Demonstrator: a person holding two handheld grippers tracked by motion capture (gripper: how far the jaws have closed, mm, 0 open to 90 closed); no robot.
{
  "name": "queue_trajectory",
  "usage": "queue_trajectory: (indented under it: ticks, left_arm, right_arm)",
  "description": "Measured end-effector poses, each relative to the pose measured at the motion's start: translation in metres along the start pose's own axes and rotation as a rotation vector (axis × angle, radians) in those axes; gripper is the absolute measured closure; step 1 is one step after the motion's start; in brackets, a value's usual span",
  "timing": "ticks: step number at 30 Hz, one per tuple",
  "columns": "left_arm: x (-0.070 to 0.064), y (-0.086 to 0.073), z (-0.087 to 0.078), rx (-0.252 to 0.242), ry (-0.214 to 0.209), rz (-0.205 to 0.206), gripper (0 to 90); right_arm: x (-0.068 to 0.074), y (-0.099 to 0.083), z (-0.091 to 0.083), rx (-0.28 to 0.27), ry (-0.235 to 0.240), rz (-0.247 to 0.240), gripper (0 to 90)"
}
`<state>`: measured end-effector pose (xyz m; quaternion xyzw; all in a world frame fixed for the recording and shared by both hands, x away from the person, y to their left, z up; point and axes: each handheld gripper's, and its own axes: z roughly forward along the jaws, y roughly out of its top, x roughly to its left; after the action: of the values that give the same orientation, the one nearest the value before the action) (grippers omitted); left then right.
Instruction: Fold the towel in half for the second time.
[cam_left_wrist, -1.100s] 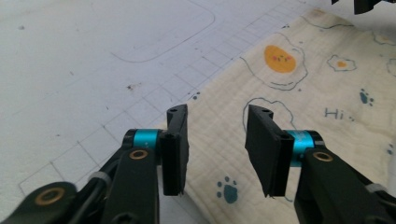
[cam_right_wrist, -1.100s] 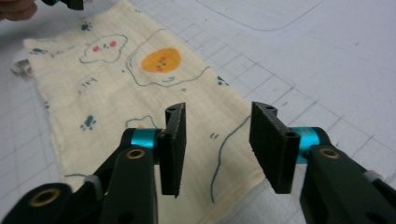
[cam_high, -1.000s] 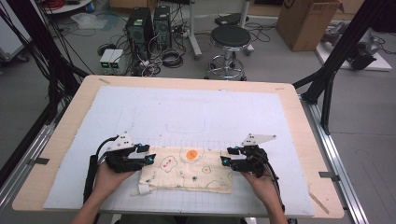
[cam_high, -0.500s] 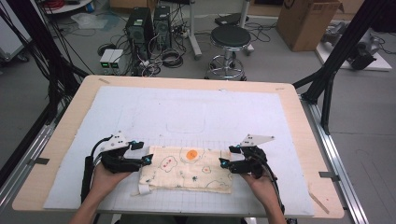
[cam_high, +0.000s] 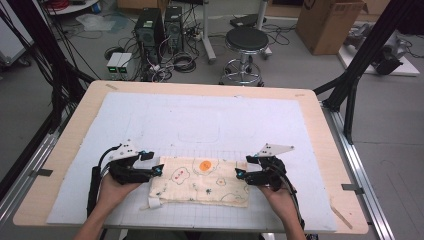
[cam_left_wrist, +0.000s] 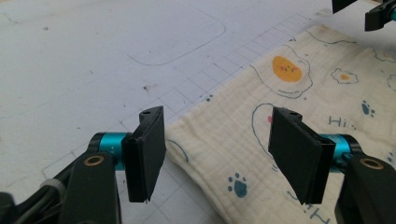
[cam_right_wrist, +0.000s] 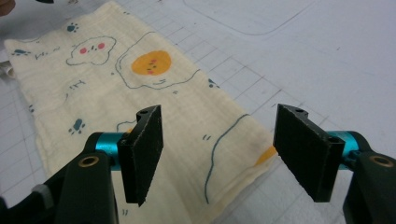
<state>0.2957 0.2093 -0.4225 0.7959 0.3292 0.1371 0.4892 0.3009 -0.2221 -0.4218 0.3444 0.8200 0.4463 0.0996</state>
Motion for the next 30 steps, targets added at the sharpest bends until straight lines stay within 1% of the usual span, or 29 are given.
queue_trajectory:
  ticks: [2, 4, 7, 8, 10, 11, 13, 14, 15, 16, 18, 20, 21, 23, 25, 26, 27, 29, 30]
  left_arm:
    - [0.001, 0.000, 0.001, -0.002, 0.007, -0.003, 37.8]
    - [0.003, 0.000, 0.002, -0.008, 0.007, -0.025, 38.0]
    - [0.006, 0.001, 0.003, -0.028, 0.024, -0.041, 40.0]
    - [0.007, 0.002, 0.003, -0.026, 0.029, -0.050, 40.5]
    - [0.009, 0.006, 0.005, -0.019, 0.037, -0.061, 41.2]
    - [0.010, 0.009, 0.006, -0.020, 0.037, -0.062, 41.2]
    - [0.010, 0.013, 0.007, -0.027, 0.038, -0.053, 41.9]
    - [0.011, 0.015, 0.008, -0.029, 0.037, -0.056, 42.5]
    - [0.012, 0.017, 0.009, -0.016, 0.039, -0.054, 42.5]
    - [0.012, 0.018, 0.010, -0.010, 0.038, -0.058, 42.5]
    - [0.014, 0.020, 0.012, -0.005, 0.044, -0.050, 42.7]
    - [0.016, 0.022, 0.015, -0.009, 0.040, -0.056, 43.4]
    - [0.017, 0.023, 0.016, -0.005, 0.043, -0.052, 44.1]
    - [0.020, 0.023, 0.020, -0.002, 0.048, -0.061, 44.7]
    - [0.023, 0.021, 0.024, 0.004, 0.047, -0.070, 45.7]
    - [0.025, 0.020, 0.026, 0.017, 0.055, -0.071, 46.0]
    - [0.026, 0.019, 0.029, 0.028, 0.054, -0.080, 46.2]
    - [0.029, 0.016, 0.033, 0.054, 0.049, -0.083, 46.7]
    - [0.029, 0.015, 0.035, 0.068, 0.047, -0.078, 47.0]
  right_arm:
    - [-0.001, 0.001, 0.000, -0.004, -0.005, 0.010, 33.8]
    - [-0.003, 0.002, -0.001, -0.011, -0.014, 0.012, 35.2]
    - [-0.006, 0.005, 0.000, -0.007, -0.012, 0.026, 36.0]
    - [-0.006, 0.006, 0.000, -0.004, -0.011, 0.030, 36.1]
    - [-0.009, 0.010, 0.002, 0.006, -0.012, 0.019, 36.1]
    - [-0.009, 0.013, 0.001, 0.013, -0.012, 0.025, 36.2]
    - [-0.011, 0.019, 0.001, 0.007, -0.006, 0.010, 37.4]
    - [-0.012, 0.022, 0.000, 0.005, -0.012, 0.007, 37.9]
    - [-0.013, 0.025, -0.001, 0.002, -0.010, 0.004, 38.3]
    - [-0.015, 0.027, -0.001, 0.001, -0.010, 0.010, 38.6]
    - [-0.018, 0.029, -0.002, -0.001, -0.015, 0.023, 39.8]
    - [-0.023, 0.030, -0.001, -0.011, -0.017, 0.035, 41.5]
    - [-0.026, 0.029, 0.000, -0.010, -0.017, 0.044, 42.6]
    - [-0.031, 0.028, 0.004, 0.012, -0.029, 0.058, 44.2]
    - [-0.035, 0.026, 0.010, 0.039, -0.023, 0.075, 46.8]
    - [-0.037, 0.025, 0.013, 0.050, -0.024, 0.081, 48.4]
    - [-0.039, 0.024, 0.015, 0.056, -0.020, 0.088, 49.8]
    - [-0.042, 0.022, 0.019, 0.070, -0.003, 0.109, 53.7]
    - [-0.042, 0.021, 0.020, 0.085, 0.003, 0.117, 54.4]
